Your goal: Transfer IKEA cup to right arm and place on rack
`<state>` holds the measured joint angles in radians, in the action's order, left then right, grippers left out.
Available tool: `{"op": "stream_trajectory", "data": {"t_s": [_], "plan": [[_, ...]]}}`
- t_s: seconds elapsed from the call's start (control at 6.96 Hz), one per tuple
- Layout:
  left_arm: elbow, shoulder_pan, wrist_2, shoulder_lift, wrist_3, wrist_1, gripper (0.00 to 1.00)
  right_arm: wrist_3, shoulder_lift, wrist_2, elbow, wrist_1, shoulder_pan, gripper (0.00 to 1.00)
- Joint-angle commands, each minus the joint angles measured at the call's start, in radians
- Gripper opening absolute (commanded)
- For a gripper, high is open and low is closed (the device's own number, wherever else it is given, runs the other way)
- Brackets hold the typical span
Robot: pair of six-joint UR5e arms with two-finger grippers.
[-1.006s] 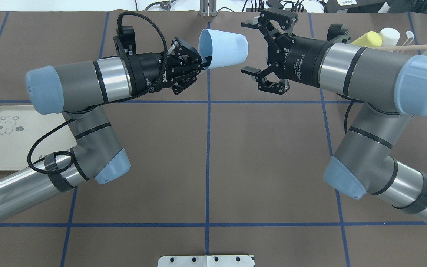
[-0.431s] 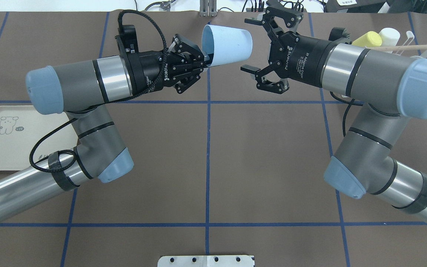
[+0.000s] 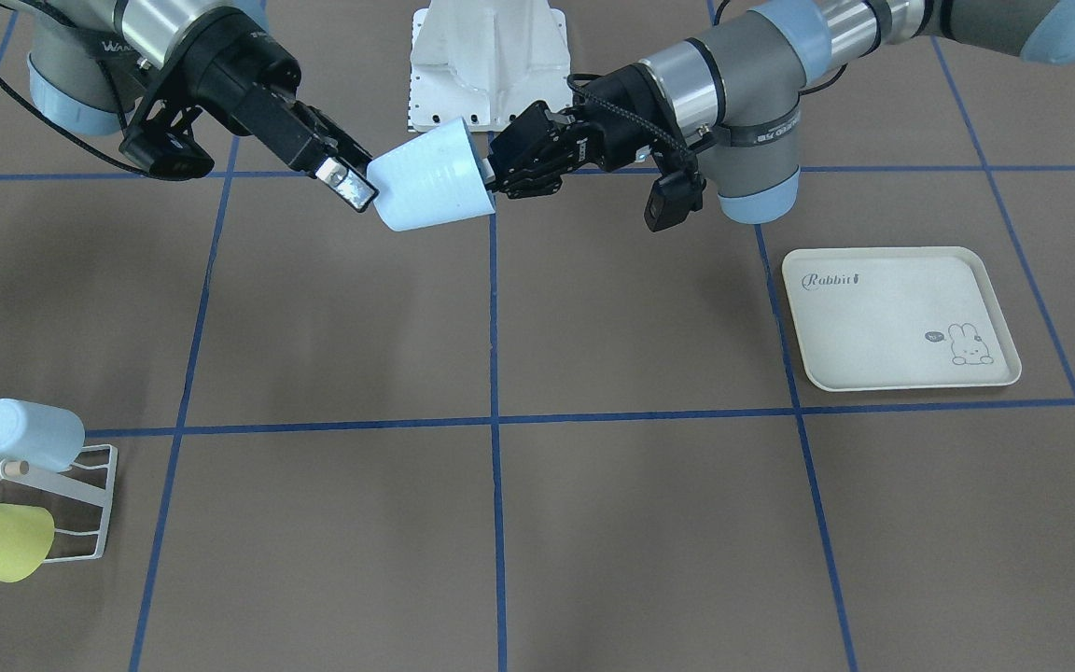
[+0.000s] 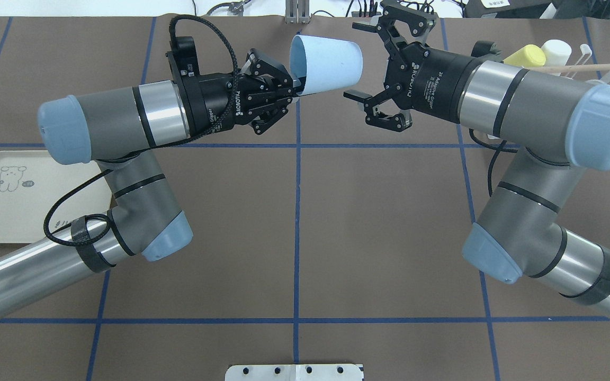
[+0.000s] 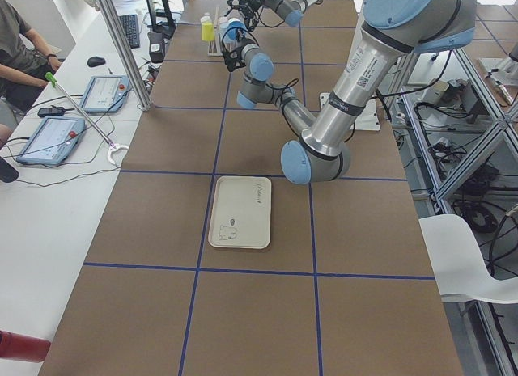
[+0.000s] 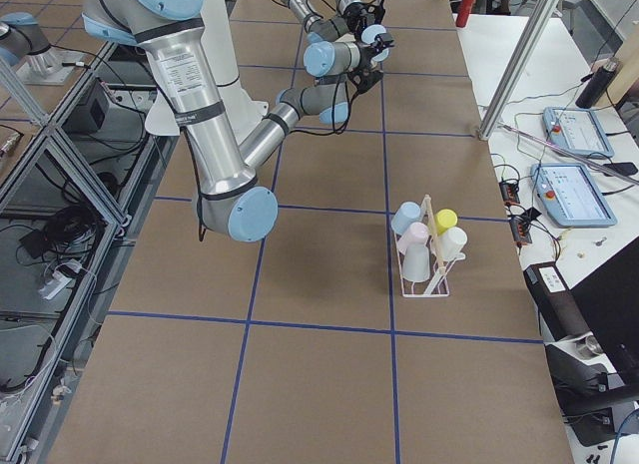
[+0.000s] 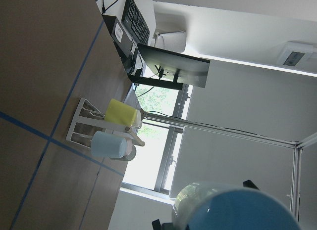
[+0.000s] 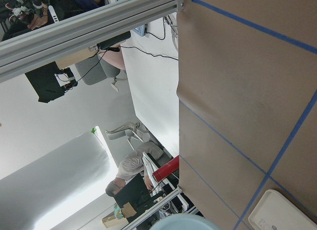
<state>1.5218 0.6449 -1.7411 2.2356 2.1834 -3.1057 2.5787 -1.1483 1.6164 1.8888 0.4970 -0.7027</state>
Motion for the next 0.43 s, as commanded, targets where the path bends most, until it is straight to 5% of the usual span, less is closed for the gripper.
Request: {"op": "stream_trajectory", "data": {"t_s": [0.0, 0.29], "plan": [[0.000, -0.004, 0.000, 0.007, 0.004, -0.001, 0.00, 0.009, 0.001, -0.001, -0.001, 0.000, 0.000, 0.98], [0.000, -0.005, 0.000, 0.013, 0.012, -0.001, 0.00, 0.011, 0.002, -0.001, -0.002, 0.000, 0.000, 0.98]]}}
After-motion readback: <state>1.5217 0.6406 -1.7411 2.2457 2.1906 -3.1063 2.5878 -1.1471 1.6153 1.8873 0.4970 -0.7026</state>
